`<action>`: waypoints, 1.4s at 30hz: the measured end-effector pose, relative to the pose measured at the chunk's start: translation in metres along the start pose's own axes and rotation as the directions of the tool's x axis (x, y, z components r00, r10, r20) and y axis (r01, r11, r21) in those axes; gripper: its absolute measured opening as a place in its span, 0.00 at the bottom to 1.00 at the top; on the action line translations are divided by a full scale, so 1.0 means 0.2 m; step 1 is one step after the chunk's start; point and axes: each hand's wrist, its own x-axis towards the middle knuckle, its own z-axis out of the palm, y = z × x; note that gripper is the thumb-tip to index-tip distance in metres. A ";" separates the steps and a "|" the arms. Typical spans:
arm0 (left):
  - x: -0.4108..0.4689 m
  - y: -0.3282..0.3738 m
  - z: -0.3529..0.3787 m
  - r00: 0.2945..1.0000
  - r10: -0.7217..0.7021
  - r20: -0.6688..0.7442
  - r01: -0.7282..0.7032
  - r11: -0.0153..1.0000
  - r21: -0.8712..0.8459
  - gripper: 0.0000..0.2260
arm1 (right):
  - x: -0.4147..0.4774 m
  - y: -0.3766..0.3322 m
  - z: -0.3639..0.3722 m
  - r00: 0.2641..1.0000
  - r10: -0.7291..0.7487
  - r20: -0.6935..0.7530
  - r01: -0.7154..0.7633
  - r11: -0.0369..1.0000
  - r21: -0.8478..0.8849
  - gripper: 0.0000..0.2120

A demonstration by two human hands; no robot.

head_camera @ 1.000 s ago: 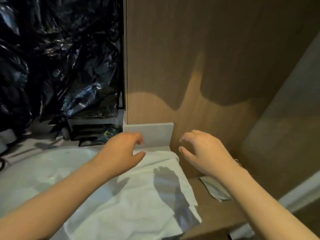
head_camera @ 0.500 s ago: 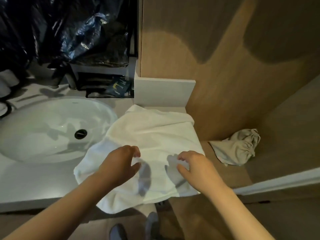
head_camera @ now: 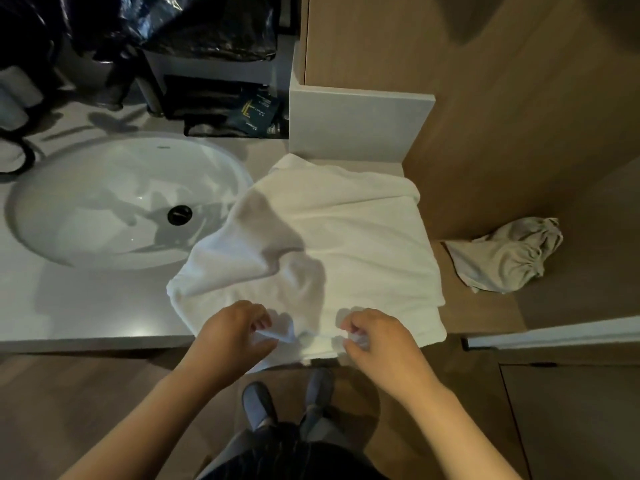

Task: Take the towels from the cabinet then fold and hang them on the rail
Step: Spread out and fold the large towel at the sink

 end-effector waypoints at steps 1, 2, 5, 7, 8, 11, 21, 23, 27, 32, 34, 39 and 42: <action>-0.01 -0.01 0.00 1.000 0.013 0.011 -0.013 1.000 0.006 0.12 | 0.00 -0.01 0.01 1.000 -0.012 0.006 0.012 1.000 -0.009 0.08; -0.02 -0.02 -0.01 0.999 0.027 0.022 -0.027 1.000 0.011 0.14 | 0.00 -0.02 0.02 1.000 -0.024 0.011 0.024 1.000 -0.017 0.07; -0.05 -0.03 0.00 0.993 0.082 0.089 -0.087 0.995 0.054 0.16 | -0.01 -0.04 0.05 0.999 -0.036 0.013 0.037 0.999 -0.034 0.06; -0.06 -0.03 0.02 0.983 0.125 0.134 -0.139 0.985 0.106 0.15 | 0.00 -0.05 0.07 0.999 -0.041 0.018 0.042 0.998 -0.044 0.06; -0.06 -0.03 0.04 0.980 0.141 0.143 -0.159 0.980 0.123 0.13 | 0.00 -0.05 0.07 0.999 -0.040 0.020 0.040 0.999 -0.035 0.05; -0.04 -0.03 0.07 0.982 0.159 0.101 -0.169 0.980 0.106 0.06 | 0.01 -0.06 0.06 1.000 -0.026 0.009 0.026 1.000 0.007 0.04; -0.04 0.10 -0.10 0.953 0.253 -0.166 -0.266 0.962 -0.058 0.03 | 0.01 -0.11 0.03 0.994 -0.094 0.053 0.087 0.990 0.115 0.16; -0.04 0.16 -0.17 0.916 0.331 -0.228 -0.349 0.936 -0.046 0.02 | 0.02 -0.13 0.01 0.992 -0.126 0.022 0.123 0.985 0.118 0.13; 0.00 0.23 -0.22 0.867 0.360 -0.344 -0.383 0.924 0.000 0.02 | 0.04 -0.16 -0.11 0.978 -0.172 -0.120 0.192 0.964 0.186 0.05; 0.02 0.21 -0.21 0.878 0.204 -0.433 -0.237 0.971 -0.024 0.07 | 0.02 -0.13 -0.32 0.895 -0.189 -0.403 0.294 0.931 0.218 0.06; 0.02 0.20 -0.23 0.864 0.152 -0.480 -0.200 0.979 -0.050 0.08 | 0.02 -0.12 -0.38 0.859 -0.186 -0.477 0.308 0.932 0.190 0.06; 0.04 0.26 -0.34 0.881 0.104 -0.461 -0.237 0.941 -0.241 0.09 | 0.04 -0.11 -0.47 0.826 -0.109 -0.554 0.271 0.937 0.219 0.04; 0.08 0.31 -0.40 0.947 0.047 -0.316 -0.186 0.886 -0.425 0.11 | 0.07 -0.14 -0.50 0.847 -0.103 -0.521 0.255 0.939 0.229 0.06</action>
